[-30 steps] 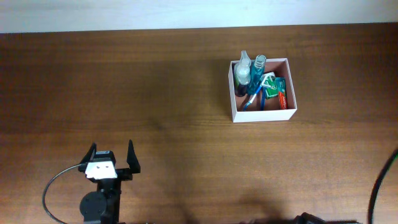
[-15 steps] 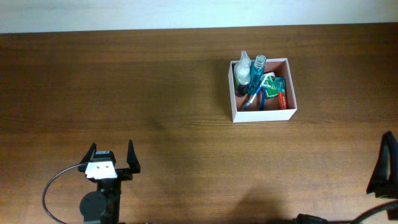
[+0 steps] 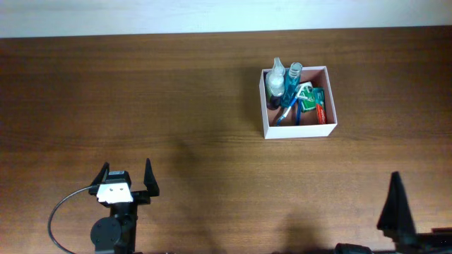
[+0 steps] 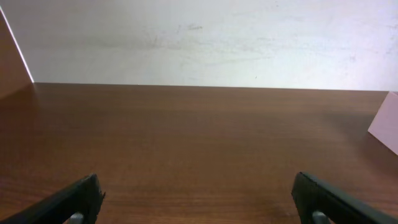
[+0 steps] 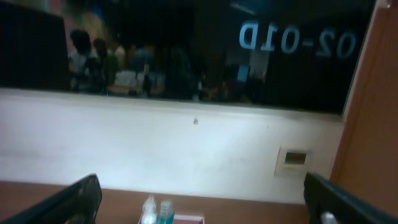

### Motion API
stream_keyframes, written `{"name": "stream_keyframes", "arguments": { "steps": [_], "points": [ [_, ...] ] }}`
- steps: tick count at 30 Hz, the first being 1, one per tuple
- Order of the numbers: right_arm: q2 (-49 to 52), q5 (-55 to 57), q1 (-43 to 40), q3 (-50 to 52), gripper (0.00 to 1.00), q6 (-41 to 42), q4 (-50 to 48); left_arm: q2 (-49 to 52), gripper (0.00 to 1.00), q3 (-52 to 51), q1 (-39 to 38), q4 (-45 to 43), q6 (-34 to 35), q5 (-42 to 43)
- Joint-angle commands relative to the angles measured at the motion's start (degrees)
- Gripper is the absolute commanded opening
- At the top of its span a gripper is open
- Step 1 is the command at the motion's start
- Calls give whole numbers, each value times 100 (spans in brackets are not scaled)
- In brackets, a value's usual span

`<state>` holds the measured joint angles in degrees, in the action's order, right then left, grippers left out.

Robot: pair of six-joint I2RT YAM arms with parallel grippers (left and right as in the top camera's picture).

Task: Pack container

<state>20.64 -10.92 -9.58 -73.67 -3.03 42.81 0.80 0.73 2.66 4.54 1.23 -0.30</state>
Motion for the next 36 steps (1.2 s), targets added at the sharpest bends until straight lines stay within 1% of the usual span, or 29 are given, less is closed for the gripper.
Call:
{"name": "stream_keyframes", "arguments": {
  "steps": [1,2,8,11,13,17,23,36],
  "points": [
    [-501,-68,59,898,99,109,-518,-50,99,-24,2,11,-87,-37],
    [-763,-46,59,1362,99,225,-879,-50,99,-24,2,11,-85,-37],
    [-1690,-50,63,2750,99,356,-1996,-50,99,-24,2,11,-85,-37],
    [-2048,-50,63,3289,99,356,-2444,-50,99,-24,2,11,-87,-37],
    [-2024,-52,63,3477,99,404,-2643,-50,99,-24,2,11,-85,-37],
    [-2037,-48,66,3698,99,695,-2765,-50,99,-24,2,11,-87,-37],
    [-2039,15,66,4142,99,693,-2839,-50,99,-24,2,11,-87,-37],
    [-2039,11,66,5414,99,603,-3534,-50,99,-24,2,11,-87,-37]
  ]
}}
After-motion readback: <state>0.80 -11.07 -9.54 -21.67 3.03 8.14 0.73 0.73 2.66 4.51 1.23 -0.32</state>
